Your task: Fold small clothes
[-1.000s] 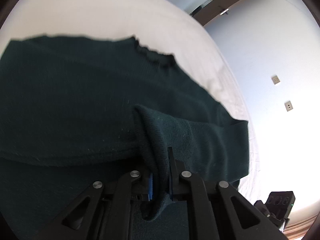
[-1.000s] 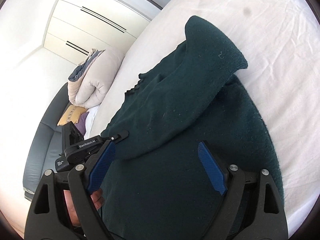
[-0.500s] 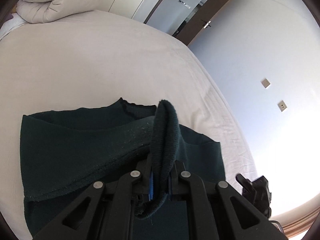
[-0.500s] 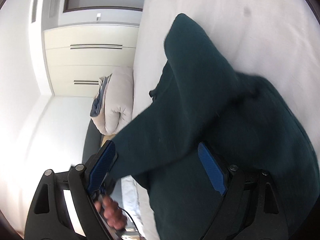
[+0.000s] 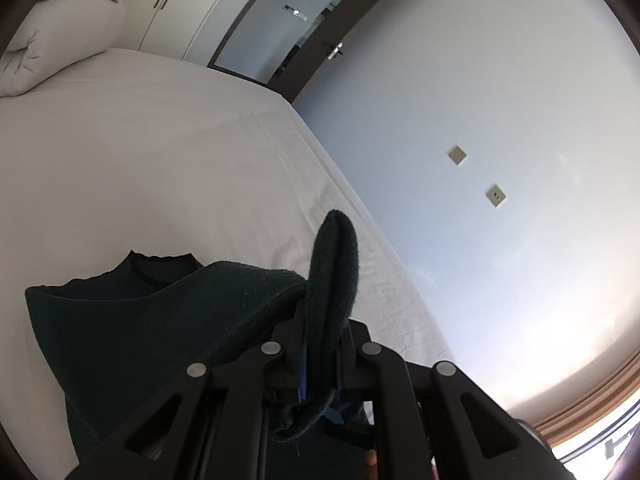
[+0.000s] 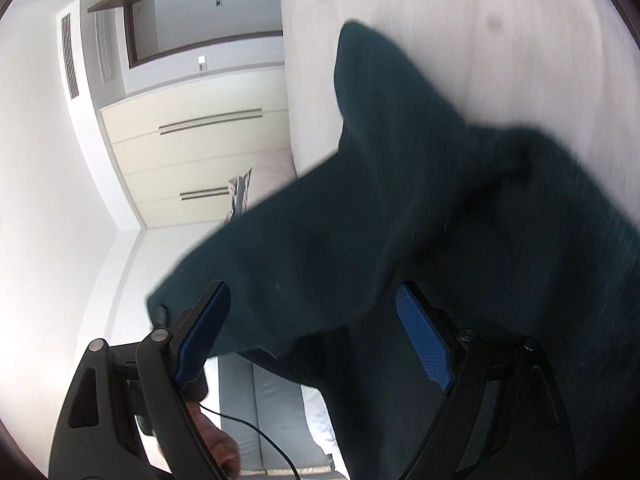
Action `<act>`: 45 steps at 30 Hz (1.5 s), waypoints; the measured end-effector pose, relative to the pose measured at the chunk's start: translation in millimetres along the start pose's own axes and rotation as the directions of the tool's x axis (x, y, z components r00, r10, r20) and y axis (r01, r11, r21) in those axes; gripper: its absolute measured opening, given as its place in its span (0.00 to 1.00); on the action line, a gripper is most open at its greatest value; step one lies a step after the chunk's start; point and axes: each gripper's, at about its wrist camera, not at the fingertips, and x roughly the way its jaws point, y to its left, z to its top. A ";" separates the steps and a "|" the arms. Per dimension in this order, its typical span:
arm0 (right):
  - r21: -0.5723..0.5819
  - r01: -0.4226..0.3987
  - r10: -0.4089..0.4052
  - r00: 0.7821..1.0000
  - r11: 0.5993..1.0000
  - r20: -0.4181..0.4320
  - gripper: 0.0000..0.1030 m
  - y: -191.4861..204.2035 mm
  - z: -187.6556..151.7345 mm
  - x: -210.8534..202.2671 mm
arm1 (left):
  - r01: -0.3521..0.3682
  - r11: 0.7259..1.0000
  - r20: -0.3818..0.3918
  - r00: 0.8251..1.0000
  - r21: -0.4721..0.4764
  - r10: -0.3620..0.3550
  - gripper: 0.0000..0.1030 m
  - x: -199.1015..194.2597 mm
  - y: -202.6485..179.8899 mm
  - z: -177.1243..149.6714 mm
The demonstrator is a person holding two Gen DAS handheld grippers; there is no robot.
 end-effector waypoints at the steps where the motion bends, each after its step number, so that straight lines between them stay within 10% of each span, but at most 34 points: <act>1: -0.005 0.004 -0.004 1.000 1.000 -0.001 0.83 -0.5 0.6 1.2 | -0.035 0.999 -0.009 0.999 0.023 0.035 0.09 1.4 -0.2 -3.3; 11: -0.057 0.075 -0.076 0.997 0.996 -0.032 0.83 9.7 7.7 14.7 | -0.246 0.960 -0.020 0.969 -0.130 0.246 0.08 -2.0 114.4 -44.9; 16: -0.098 0.121 -0.133 0.983 0.988 -0.129 0.83 17.9 -9.9 48.3 | -0.231 0.939 -0.001 0.971 -0.255 0.238 0.10 -21.3 163.5 -65.7; 19: -0.242 0.193 -0.235 0.960 0.951 -0.155 0.83 35.8 -36.6 66.1 | -0.186 0.938 -0.010 0.981 -0.292 0.192 0.49 -21.4 168.8 -76.1; 22: -0.529 0.350 -0.456 0.887 0.773 -0.079 0.83 65.1 -65.2 94.0 | -0.159 0.931 0.064 0.980 -0.330 0.190 0.60 -39.1 174.3 -84.6; 24: -0.763 0.397 -0.568 0.821 0.510 0.048 0.83 90.1 -96.3 122.2 | -0.149 0.917 0.114 0.972 -0.370 0.204 0.60 -51.9 178.9 -90.3; 28: -0.927 0.334 -0.622 0.766 0.170 0.163 0.83 111.9 -148.0 169.8 | -0.185 0.910 0.170 0.950 -0.370 0.262 0.65 -66.1 169.9 -132.0; 33: -0.966 0.244 -0.628 0.739 -0.087 0.243 0.83 115.0 -194.6 225.2 | -0.253 0.912 0.169 0.933 -0.323 0.319 0.65 -60.9 157.0 -179.8; 39: -0.944 0.214 -0.682 0.653 -0.250 0.329 0.82 89.8 -206.0 274.5 | -0.396 0.887 0.134 0.891 -0.237 0.433 0.65 -58.9 158.6 -198.6; 42: -0.940 0.245 -0.677 0.653 -0.235 0.340 0.68 86.2 -195.0 283.2 | -0.439 0.863 0.131 0.868 -0.252 0.479 0.65 -62.6 168.9 -205.5; 45: -0.937 0.324 -0.681 0.657 -0.131 0.323 0.29 94.4 -165.7 276.3 | -0.463 0.847 0.104 0.859 -0.259 0.501 0.65 -59.5 174.4 -205.1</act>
